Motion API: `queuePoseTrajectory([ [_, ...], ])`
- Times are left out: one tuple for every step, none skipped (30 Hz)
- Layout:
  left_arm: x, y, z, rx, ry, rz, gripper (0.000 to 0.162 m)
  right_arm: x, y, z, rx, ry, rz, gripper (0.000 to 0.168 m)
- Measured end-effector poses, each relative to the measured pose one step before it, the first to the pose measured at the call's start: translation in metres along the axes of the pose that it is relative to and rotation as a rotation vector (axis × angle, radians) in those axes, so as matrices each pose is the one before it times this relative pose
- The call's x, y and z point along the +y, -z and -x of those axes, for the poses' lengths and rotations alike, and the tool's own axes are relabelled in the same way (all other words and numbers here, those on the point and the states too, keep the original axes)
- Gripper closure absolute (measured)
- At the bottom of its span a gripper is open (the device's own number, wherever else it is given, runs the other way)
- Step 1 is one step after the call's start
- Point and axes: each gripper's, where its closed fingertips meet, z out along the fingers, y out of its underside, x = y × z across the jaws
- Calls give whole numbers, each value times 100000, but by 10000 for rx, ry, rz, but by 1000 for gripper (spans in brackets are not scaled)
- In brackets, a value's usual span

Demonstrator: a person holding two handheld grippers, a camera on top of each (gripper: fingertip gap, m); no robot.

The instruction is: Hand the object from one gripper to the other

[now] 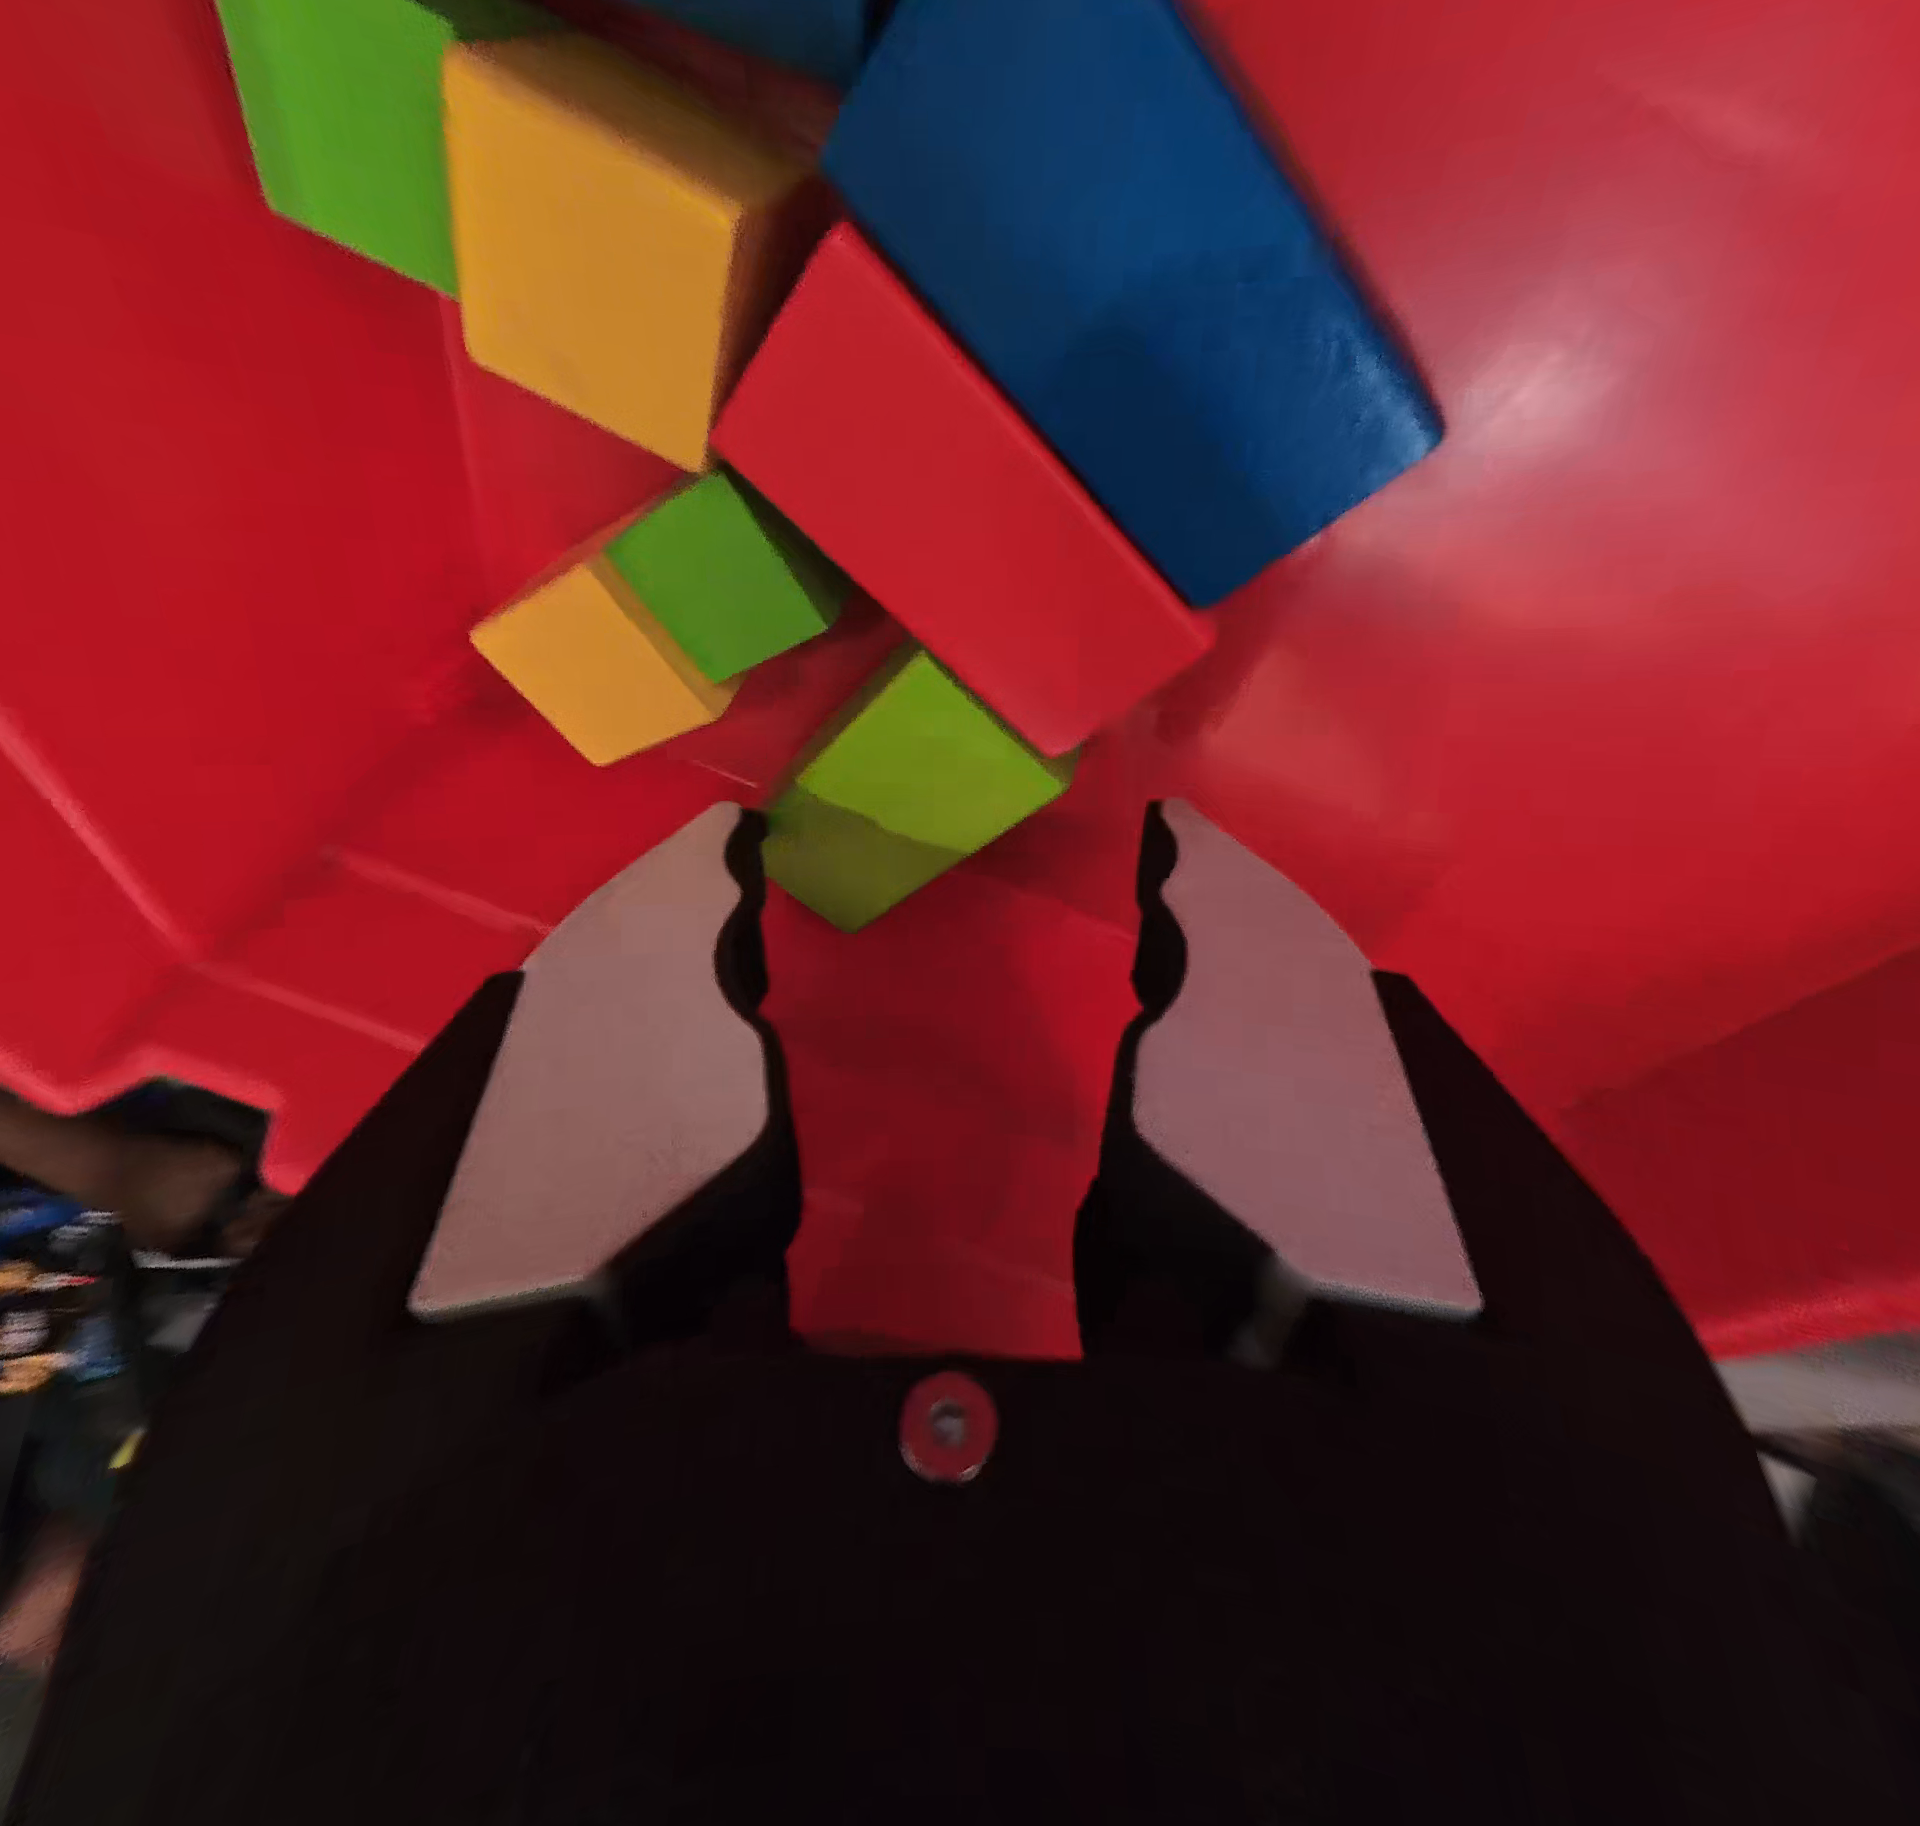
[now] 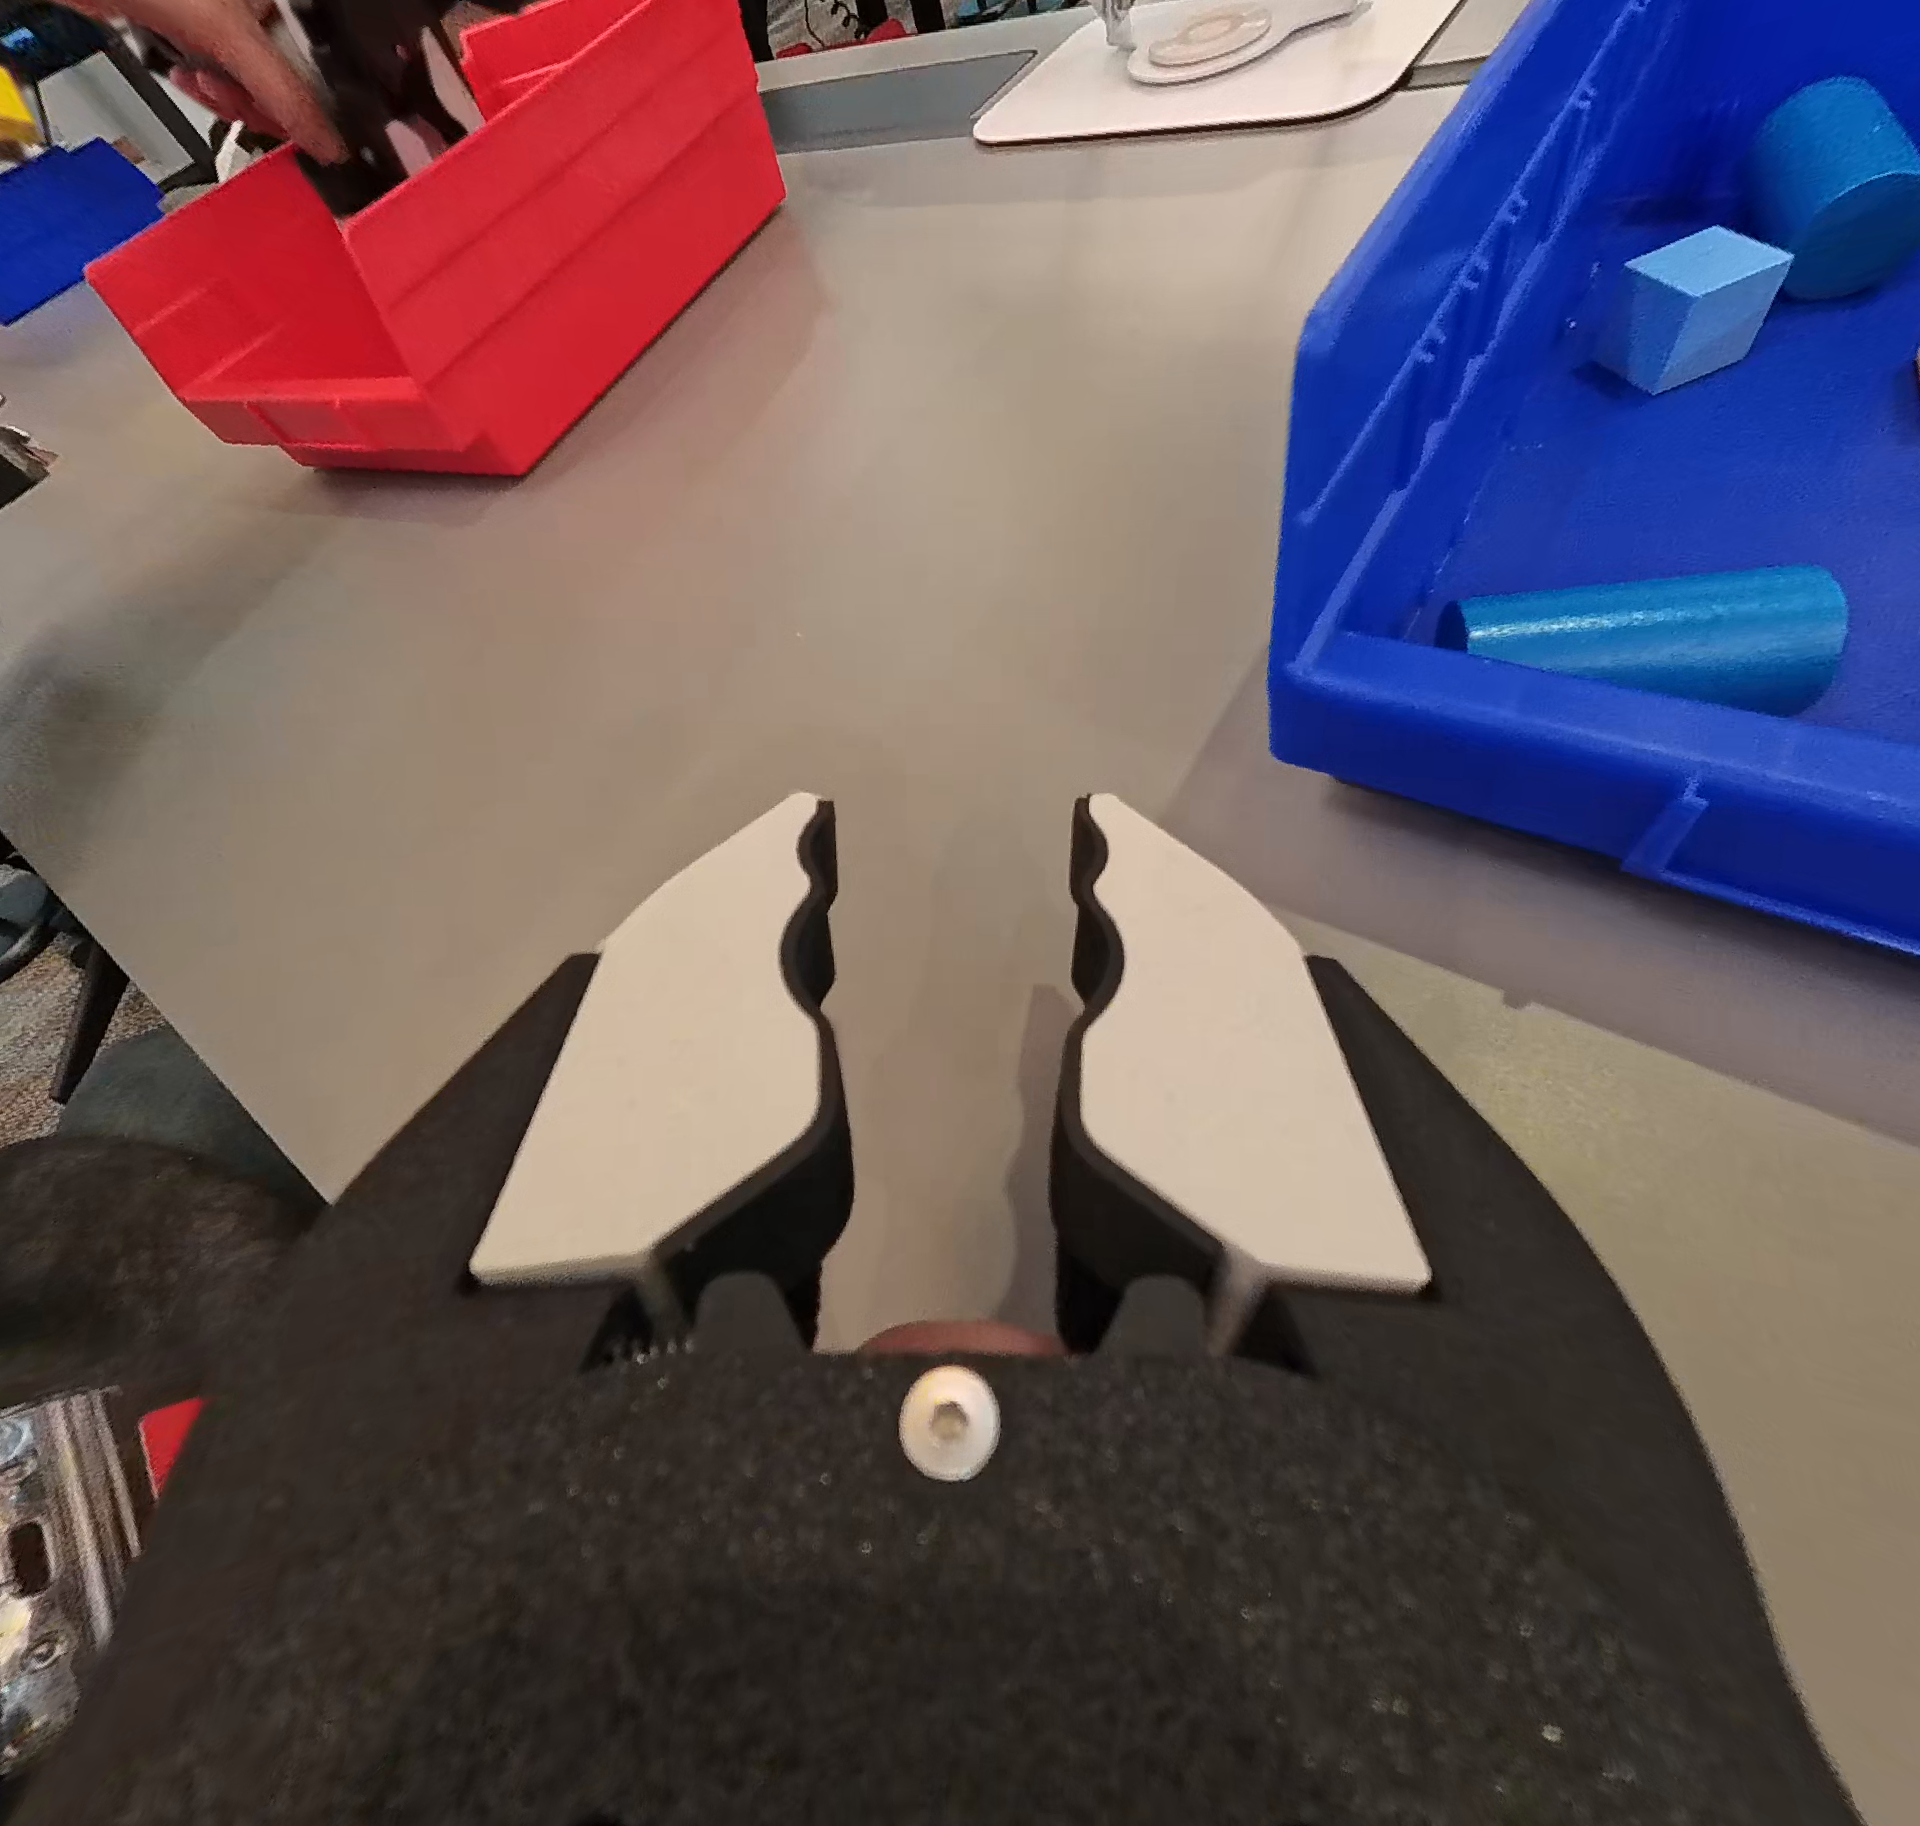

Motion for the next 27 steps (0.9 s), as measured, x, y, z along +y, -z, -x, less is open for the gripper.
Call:
queuePoseTrajectory([
  [-50, -113, 426, -350, -536, -50, 98, 35, -19, 35, 28, 61, 22, 125],
  [-36, -97, 351, -264, -442, 13, 102, 41, -31, 35, 29, 65, 33, 125],
  [7, -120, 391, -270, -354, 66, 108, 57, -46, 11, 37, 54, 41, 125],
  [-12, -115, 363, -277, -372, 47, 113, 32, -33, 0, 32, 31, 31, 125],
  [-15, -96, 190, -194, -383, 22, 117, 32, -15, -21, 26, 8, 23, 125],
  [-39, -61, 50, -89, -267, 2, 116, 16, -8, -27, 13, -12, 13, 125],
  [-68, -18, 83, -98, -140, -4, 116, -7, 4, -23, 2, -26, -10, 125],
  [-38, 7, 70, -103, -73, 6, 116, -6, 22, -40, 1, -37, -11, 125],
  [-41, -17, -41, -41, -41, 1, 117, 15, 19, -48, -4, -52, -4, 125],
  [-28, -75, -67, -23, -44, 11, 117, 21, 32, -50, -13, -71, -8, 125],
  [-54, -111, -91, -13, -43, -2, 118, 3, 40, -60, -13, -80, -12, 125],
  [-55, -99, -79, -45, -70, 2, 118, -9, 50, -51, -25, -76, -27, 126],
  [-38, -36, 10, -109, -106, 5, 119, -23, 51, -44, -23, -73, -21, 126],
  [3, -2, 11, -133, -64, 7, 120, 15, 32, -22, -24, -61, -4, 126],
  [32, 33, -1, -106, -40, -20, 120, 14, 37, 7, -27, -35, 2, 126],
  [36, 54, -41, -115, -47, -70, 122, 26, 27, 17, -12, -8, 3, 126],
  [-14, 75, -74, -114, -27, -135, 123, -4, 14, 31, 4, 21, -4, 126],
  [14, 99, -135, -59, 30, -129, 124, -8, 23, 25, 17, 43, -10, 126],
  [92, 132, -118, -76, 59, -105, 124, 11, 4, 50, 9, 48, 14, 126],
  [185, 190, -23, -134, 87, -86, 125, 16, 7, 85, -5, 54, 23, 126],
  [192, 300, 63, -169, 127, -128, 125, -14, 17, 95, 3, 72, 2, 126],
  [117, 434, 55, -160, 210, -220, 125, -44, 6, 79, 12, 93, -15, 126],
  [77, 580, 24, -143, 247, -273, 125, -36, 5, 42, 25, 88, -9, 126],
  [74, 691, -19, -125, 266, -300, 125, -36, -21, 46, 6, 72, -10, 126],
  [9, 812, -36, -105, 321, -392, 125, -66, -16, 29, -14, 102, 10, 126],
  [-133, 946, -4, -95, 395, -517, 125, -174, -15, -47, 11, 73, -14, 126],
  [-241, 1055, 63, -123, 438, -576, 125, -402, -43, 54, -80, -30, -95, 126],
])
